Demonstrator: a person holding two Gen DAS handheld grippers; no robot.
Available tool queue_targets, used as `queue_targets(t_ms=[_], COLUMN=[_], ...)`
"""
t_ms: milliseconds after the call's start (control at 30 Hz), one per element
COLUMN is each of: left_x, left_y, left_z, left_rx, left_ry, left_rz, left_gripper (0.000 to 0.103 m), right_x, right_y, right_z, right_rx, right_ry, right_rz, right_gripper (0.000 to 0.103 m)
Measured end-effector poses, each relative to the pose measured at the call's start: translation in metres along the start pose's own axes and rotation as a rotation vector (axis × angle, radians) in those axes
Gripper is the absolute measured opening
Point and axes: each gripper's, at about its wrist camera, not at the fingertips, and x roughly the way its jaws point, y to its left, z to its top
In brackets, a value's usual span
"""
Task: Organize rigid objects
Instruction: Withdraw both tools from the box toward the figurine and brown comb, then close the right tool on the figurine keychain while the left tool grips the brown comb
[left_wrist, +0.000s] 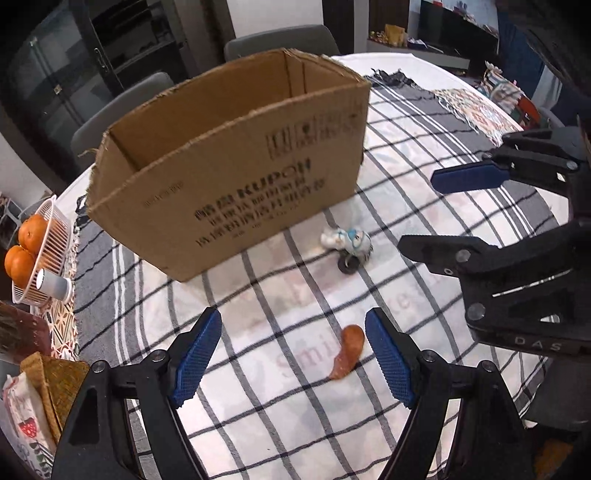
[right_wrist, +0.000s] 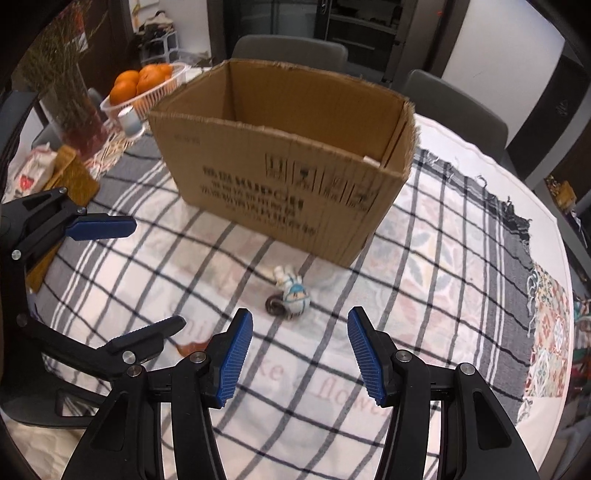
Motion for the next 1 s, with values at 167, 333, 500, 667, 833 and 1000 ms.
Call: queue_targets(t_ms=[167,333,500,667,833,1000], left_x=[0.012,0.023,0.034,0.044,0.055,0.07], left_y=[-0.007,-0.011,-0.017,-0.02,-0.023,-0.024], left_z=[-0.005,-0.013,-0.021,-0.027,-0.03,-0.031], left_rx=[0.001,-0.019,-0.042,-0.052,-0.06,-0.067], left_ry=[0.031,0.054,0.079,0.108,0.122,0.146], left_rz=[-0.019,-0.021,-0.049,-0.062,-0.075,-0.071], left_gripper=[0.079,0.077,0.076,0.074,0.072,0.067], right_x=[0.011,0.018,0.022,0.031,0.04,0.053], right_y=[0.001,0.004,0.006,0.005,0.001,-0.004], right_z=[-0.004,-0.01,-0.019,-0.025,-0.028,-0.029], right_rx=[-0.034,-0.046,-0.036,-0.038,-0.035,-0.028], right_ry=[0.031,0.048,0.04,0.049,0.04,0.029], right_rz=[0.023,0.025,0.038,0.055,0.075,0.089], right_gripper=[0.055,0.055,0.055,0.055,0.055,0.055])
